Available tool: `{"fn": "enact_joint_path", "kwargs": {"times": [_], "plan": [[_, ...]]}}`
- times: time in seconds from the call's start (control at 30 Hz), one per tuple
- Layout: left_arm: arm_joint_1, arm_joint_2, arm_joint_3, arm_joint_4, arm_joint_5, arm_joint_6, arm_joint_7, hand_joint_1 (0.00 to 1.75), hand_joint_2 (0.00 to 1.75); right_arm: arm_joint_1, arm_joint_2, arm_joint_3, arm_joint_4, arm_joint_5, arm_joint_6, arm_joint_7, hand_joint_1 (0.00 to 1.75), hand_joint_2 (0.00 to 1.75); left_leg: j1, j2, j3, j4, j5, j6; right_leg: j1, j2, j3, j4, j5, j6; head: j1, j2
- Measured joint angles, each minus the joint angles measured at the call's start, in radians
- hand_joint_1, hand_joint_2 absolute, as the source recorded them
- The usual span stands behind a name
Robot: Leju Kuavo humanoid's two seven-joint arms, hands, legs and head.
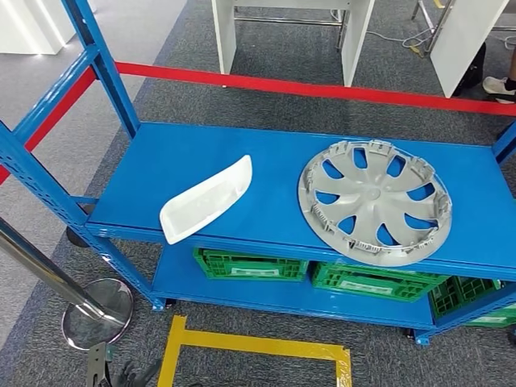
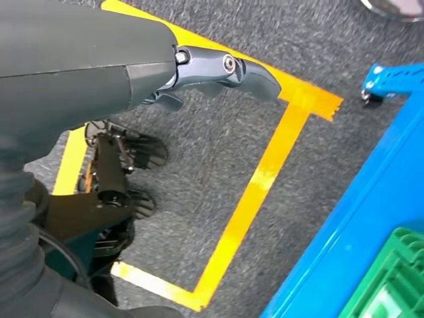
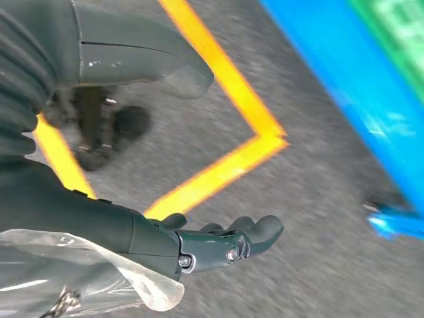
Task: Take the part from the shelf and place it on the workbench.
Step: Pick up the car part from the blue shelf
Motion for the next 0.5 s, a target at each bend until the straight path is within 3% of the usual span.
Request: {"fn": "enact_joint_path", "kwargs": {"times": [0.5], "plan": [[-0.03,-0.008,0.058,0.013,-0.018,0.037,-0.029,0.0,1.75,0.108,0.041,-0.052,-0.501,0.252,-0.12,-0.043,0.0,1.75,0.0,0.0,0.0,0.0,0.0,0.0,0.0,0.0,0.0,0.0,0.0,0.0,0.0,0.0]]}}
